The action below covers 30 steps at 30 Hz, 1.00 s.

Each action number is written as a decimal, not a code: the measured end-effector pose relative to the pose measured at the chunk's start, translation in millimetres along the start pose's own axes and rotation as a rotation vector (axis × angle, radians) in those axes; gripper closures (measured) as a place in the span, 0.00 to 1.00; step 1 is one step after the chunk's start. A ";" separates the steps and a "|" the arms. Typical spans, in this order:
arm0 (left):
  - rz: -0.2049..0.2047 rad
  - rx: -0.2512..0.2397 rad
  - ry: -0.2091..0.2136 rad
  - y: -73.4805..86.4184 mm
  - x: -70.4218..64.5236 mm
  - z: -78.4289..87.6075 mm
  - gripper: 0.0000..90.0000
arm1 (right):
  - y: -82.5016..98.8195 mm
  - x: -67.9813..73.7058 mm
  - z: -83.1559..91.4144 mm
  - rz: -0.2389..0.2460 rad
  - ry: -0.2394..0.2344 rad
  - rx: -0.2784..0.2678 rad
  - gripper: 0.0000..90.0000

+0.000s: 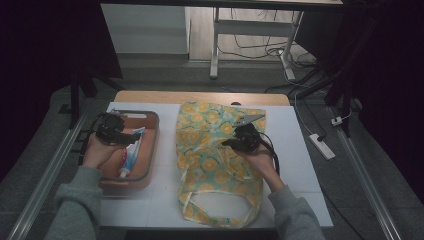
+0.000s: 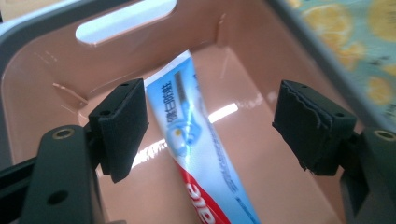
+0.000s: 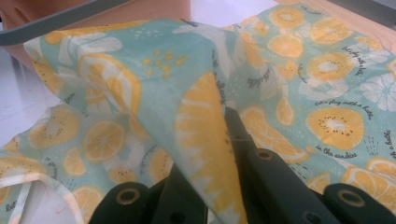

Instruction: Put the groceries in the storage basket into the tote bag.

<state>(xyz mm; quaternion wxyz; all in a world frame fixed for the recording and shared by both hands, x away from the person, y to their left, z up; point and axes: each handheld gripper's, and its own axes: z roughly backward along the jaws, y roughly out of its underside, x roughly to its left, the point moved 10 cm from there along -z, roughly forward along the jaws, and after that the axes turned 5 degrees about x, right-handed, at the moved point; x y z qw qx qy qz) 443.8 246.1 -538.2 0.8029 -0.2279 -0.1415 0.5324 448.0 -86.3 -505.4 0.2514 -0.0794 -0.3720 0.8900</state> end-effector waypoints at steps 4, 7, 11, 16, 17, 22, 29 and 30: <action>0.022 0.052 -0.014 3.6 6.7 -12.3 0.29 | 1.3 -1.0 -0.5 -0.002 0.001 0.001 0.99; 0.043 0.106 0.004 11.2 8.9 -21.7 0.27 | 2.1 -1.5 0.9 -0.005 0.005 0.001 0.99; 0.041 0.171 0.038 19.9 2.6 -26.8 0.23 | 3.2 -2.4 1.6 -0.007 0.009 0.000 0.99; 0.048 0.255 0.033 35.9 -2.1 -29.8 0.19 | 4.6 -1.7 1.7 -0.004 0.009 0.005 0.99; 0.062 0.257 0.045 38.7 -3.2 -30.2 0.19 | 4.7 -1.6 1.9 -0.004 0.011 0.005 0.99; 0.070 0.296 0.042 46.0 -4.2 -35.4 0.18 | 5.0 -1.5 3.5 -0.002 0.015 0.004 0.99; 0.085 0.367 0.018 55.7 -4.6 -47.3 0.34 | 4.6 -2.7 6.8 -0.005 0.022 -0.004 0.99; 0.085 0.367 0.018 55.7 -4.6 -47.3 0.35 | 4.5 -2.8 7.0 -0.003 0.022 -0.004 0.99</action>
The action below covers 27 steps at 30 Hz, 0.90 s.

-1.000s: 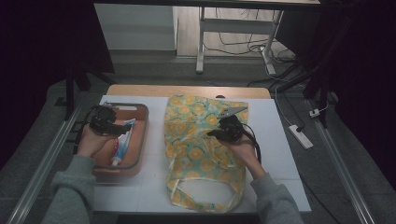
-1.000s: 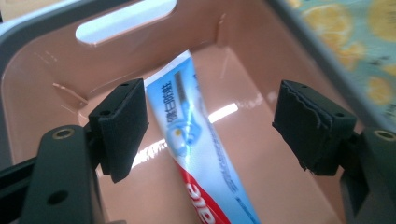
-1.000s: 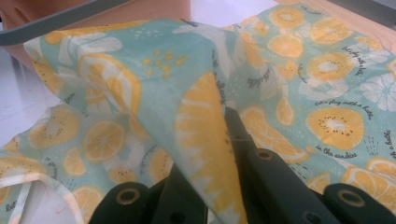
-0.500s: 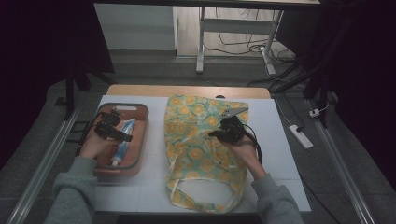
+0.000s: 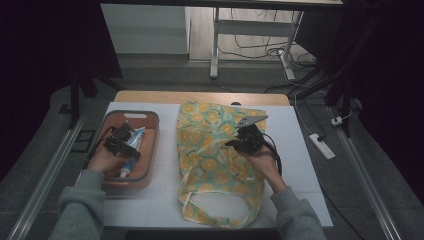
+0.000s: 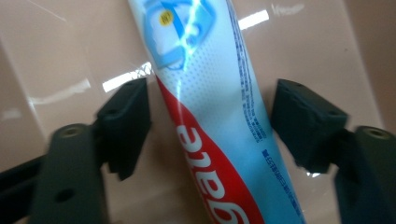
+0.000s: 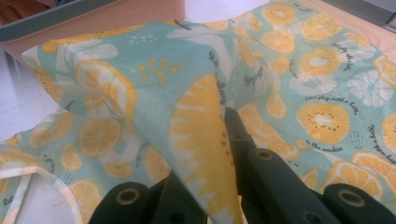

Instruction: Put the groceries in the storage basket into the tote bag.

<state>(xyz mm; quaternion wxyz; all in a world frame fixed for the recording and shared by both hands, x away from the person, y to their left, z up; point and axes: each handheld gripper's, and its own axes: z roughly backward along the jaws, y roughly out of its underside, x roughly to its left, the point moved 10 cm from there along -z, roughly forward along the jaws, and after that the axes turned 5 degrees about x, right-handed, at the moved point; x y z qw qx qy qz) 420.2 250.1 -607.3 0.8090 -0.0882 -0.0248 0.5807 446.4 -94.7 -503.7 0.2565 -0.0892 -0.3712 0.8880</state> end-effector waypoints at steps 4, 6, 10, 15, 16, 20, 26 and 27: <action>0.009 -0.005 -0.004 -0.4 -2.1 1.7 0.46 | -0.3 -0.1 0.5 0.003 0.002 -0.002 0.99; 0.007 -0.004 -0.001 -0.3 -3.0 2.4 0.48 | -0.3 0.0 0.7 0.004 0.003 -0.001 0.99; -0.002 -0.013 0.039 -1.1 -4.6 4.5 0.68 | -0.4 0.1 1.3 0.004 0.005 -0.002 0.99; -0.016 -0.018 0.068 -1.1 -5.5 6.7 0.75 | 0.2 -0.9 0.7 0.005 0.009 0.001 0.99; -0.019 -0.020 0.071 -1.1 -5.2 7.3 0.78 | 0.5 -1.3 0.5 0.005 0.010 0.002 0.99; -0.022 -0.035 0.101 -1.0 -3.8 10.4 0.82 | 1.8 -2.3 -0.2 0.000 0.011 0.007 0.99; -0.021 -0.045 0.136 -0.9 -2.0 11.7 0.83 | 2.3 -3.5 -0.2 -0.001 0.013 0.006 0.99; -0.021 -0.044 0.150 -0.3 -1.2 12.0 0.84 | 2.3 -3.7 -0.2 -0.001 0.013 0.005 0.99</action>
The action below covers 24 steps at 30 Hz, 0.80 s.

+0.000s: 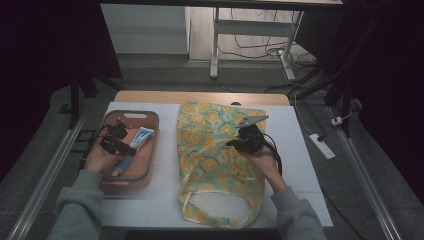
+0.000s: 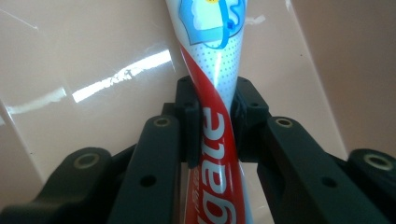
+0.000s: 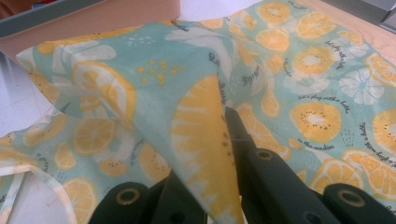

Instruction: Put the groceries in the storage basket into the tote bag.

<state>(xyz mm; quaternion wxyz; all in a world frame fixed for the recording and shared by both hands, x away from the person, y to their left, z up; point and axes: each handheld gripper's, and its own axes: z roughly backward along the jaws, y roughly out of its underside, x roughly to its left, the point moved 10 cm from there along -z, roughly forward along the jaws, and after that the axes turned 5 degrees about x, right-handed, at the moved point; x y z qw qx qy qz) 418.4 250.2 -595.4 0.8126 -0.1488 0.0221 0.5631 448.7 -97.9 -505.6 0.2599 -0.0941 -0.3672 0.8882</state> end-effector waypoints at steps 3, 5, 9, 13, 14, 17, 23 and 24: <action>-0.004 0.005 0.005 0.8 0.6 0.8 0.84 | 0.0 -0.5 0.3 -0.005 0.001 -0.001 0.99; -0.009 0.002 0.003 1.0 1.7 2.2 0.84 | 0.1 -0.7 0.4 -0.005 0.001 -0.001 0.99; -0.017 -0.031 0.029 -0.1 -0.4 13.1 0.84 | -0.2 -1.0 0.6 -0.004 0.002 -0.003 0.99; -0.029 -0.058 0.033 -1.5 -4.1 23.4 0.84 | -0.1 -1.0 0.1 -0.004 0.003 -0.002 0.99; -0.034 -0.069 0.034 -2.1 -5.4 27.1 0.84 | -0.1 -0.9 0.1 -0.006 0.003 -0.002 0.99; -0.048 -0.093 0.055 -2.4 -9.4 37.5 0.84 | -0.1 -0.6 0.2 -0.005 0.003 -0.002 0.99; -0.074 -0.147 0.080 -2.5 -19.0 55.7 0.84 | -0.9 -0.7 0.3 -0.004 0.004 -0.006 0.99; -0.082 -0.153 0.086 -2.6 -21.6 58.4 0.84 | -1.0 -1.0 0.3 -0.004 0.004 -0.007 0.99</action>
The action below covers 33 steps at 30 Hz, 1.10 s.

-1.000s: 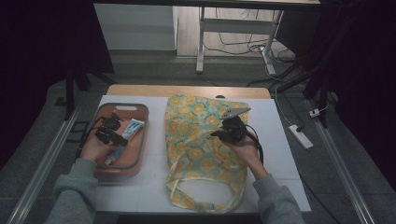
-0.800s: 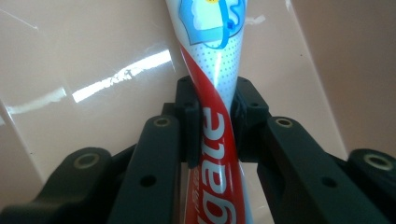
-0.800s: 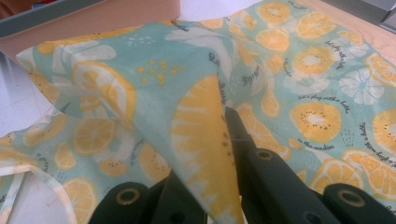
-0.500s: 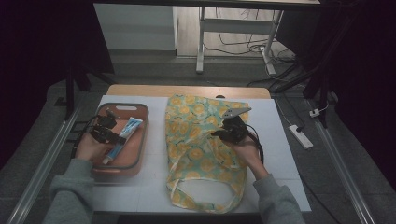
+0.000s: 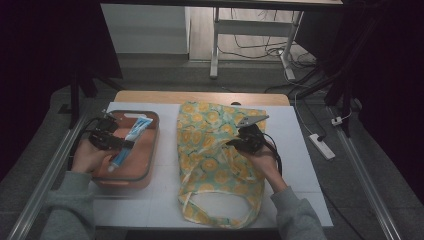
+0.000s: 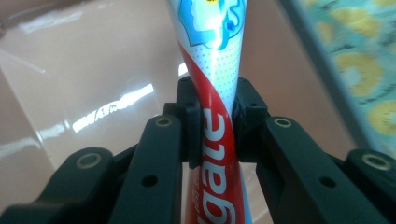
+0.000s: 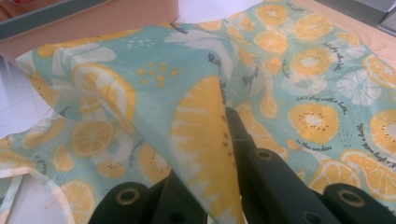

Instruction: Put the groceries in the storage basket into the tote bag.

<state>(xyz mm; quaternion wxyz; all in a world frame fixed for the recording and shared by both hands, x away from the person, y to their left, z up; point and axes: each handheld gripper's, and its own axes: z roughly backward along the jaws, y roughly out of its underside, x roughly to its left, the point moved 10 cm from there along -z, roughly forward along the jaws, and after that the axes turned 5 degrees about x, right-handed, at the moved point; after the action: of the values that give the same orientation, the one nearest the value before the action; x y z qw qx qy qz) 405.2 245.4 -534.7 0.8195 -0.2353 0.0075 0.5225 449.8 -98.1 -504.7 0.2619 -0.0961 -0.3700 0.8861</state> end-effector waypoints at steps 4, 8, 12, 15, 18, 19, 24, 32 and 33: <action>-0.030 -0.034 0.036 -3.4 -14.0 8.3 0.84 | -0.6 -0.1 0.0 -0.001 0.000 -0.005 0.99; -0.060 -0.059 0.062 -5.2 -26.4 15.8 0.84 | -1.4 1.1 -0.2 0.000 0.000 -0.008 0.99; -0.074 -0.088 0.094 -6.5 -35.1 22.4 0.84 | -1.5 1.2 -0.3 0.000 -0.001 -0.007 0.99; -0.094 -0.097 0.105 -6.6 -42.1 25.2 0.84 | -1.4 0.0 -0.3 0.001 0.001 -0.009 0.99; -0.135 -0.101 0.101 -7.6 -55.0 27.3 0.84 | -1.5 -0.6 -0.5 -0.003 0.003 -0.010 0.99; -0.152 -0.099 0.105 -8.1 -60.9 28.0 0.84 | -1.8 -0.5 -0.5 -0.003 0.003 -0.011 0.99; -0.223 -0.110 0.176 -13.3 -93.4 28.3 0.84 | -4.7 1.2 -0.1 -0.003 0.006 -0.023 0.99; -0.309 -0.095 0.225 -17.8 -133.9 18.5 0.84 | -10.6 1.3 1.3 -0.007 0.010 -0.045 0.99; -0.318 -0.089 0.222 -18.1 -137.9 16.5 0.84 | -11.9 1.6 1.2 -0.008 0.011 -0.049 0.99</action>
<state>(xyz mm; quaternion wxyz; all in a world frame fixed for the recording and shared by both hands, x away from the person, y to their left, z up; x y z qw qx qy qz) 354.3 128.1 -477.5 0.8746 -0.3257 0.0375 0.3573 452.7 -91.0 -495.4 0.2649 -0.1060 -0.3905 0.8753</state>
